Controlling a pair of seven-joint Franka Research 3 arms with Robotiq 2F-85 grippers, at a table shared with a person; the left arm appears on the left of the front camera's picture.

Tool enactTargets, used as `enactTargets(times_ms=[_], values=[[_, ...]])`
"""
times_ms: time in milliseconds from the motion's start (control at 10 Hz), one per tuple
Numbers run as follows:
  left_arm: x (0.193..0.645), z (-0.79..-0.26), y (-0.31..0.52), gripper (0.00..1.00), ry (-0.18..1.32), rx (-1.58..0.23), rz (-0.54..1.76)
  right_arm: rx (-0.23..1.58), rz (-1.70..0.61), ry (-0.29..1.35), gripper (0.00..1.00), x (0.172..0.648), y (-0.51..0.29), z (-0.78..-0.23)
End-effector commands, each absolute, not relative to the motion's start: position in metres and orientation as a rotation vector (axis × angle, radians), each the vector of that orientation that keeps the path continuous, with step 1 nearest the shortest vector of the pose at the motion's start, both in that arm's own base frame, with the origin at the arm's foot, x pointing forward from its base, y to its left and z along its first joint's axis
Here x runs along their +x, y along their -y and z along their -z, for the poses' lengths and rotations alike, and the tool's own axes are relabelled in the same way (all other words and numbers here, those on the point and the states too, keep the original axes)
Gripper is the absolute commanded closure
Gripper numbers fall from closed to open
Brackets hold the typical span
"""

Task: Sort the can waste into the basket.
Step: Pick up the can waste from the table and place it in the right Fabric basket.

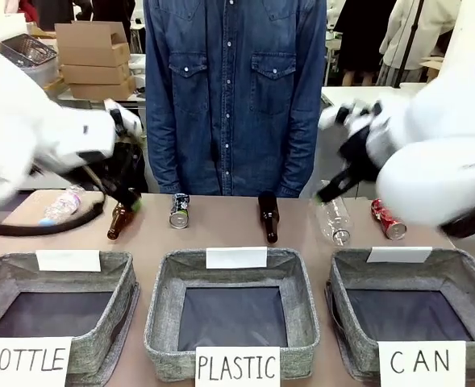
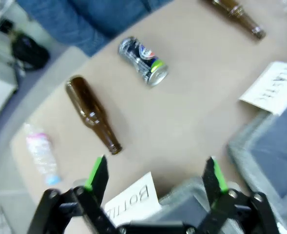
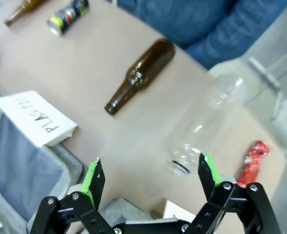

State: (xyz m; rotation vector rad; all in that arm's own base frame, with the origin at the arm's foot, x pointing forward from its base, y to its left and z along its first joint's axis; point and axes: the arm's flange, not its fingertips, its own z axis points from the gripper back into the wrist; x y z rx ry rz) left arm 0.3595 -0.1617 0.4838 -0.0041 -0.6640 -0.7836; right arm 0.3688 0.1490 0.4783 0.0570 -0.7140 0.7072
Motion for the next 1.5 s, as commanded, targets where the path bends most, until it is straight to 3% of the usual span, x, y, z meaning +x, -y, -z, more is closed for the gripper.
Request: enactTargets(times_ms=[0,100,200,300,400,600,700,800,900,1200,1300,1400], values=[[0.240,-0.494,0.132,0.00,0.696,-0.052,1.003,0.050,-0.762,0.726,0.00,0.281,-0.098,-0.496],[0.239,-0.482,0.139,0.00,0.661,0.019,1.017,-0.003,-0.675,0.742,0.00,0.274,-0.098,-0.491],[0.325,-0.524,0.168,0.00,0.693,-0.010,0.884,0.060,-0.723,0.740,0.00,0.348,-0.134,-0.515],[0.325,-0.524,0.168,0.00,0.693,-0.010,0.884,0.049,-0.717,0.753,0.00,0.331,-0.121,-0.539],[0.288,-0.551,0.171,0.00,0.691,-0.010,0.966,0.126,-0.814,0.663,0.00,0.335,-0.131,-0.525],[0.312,-0.556,0.117,0.00,0.318,-0.462,0.726,0.425,-0.632,0.550,0.00,0.324,-0.090,-0.529],[0.319,-0.556,0.094,0.00,0.076,-0.392,0.346,0.488,-0.321,0.495,0.00,0.307,-0.067,-0.537],[0.310,-0.564,0.060,0.00,0.121,-0.650,0.299,0.814,-0.209,0.419,0.00,0.294,-0.025,-0.542],[0.302,-0.568,0.025,0.00,0.279,-0.932,0.287,1.021,-0.043,0.334,0.00,0.301,0.019,-0.537],[0.290,-0.543,-0.051,0.00,0.604,-1.437,-0.009,1.357,0.300,0.256,0.00,0.327,0.111,-0.533],[0.293,-0.520,-0.065,0.00,0.609,-1.504,-0.091,1.370,0.339,0.309,0.00,0.330,0.121,-0.534],[0.302,-0.497,-0.061,0.00,0.417,-1.456,-0.135,1.424,0.350,0.393,0.00,0.328,0.128,-0.535]])
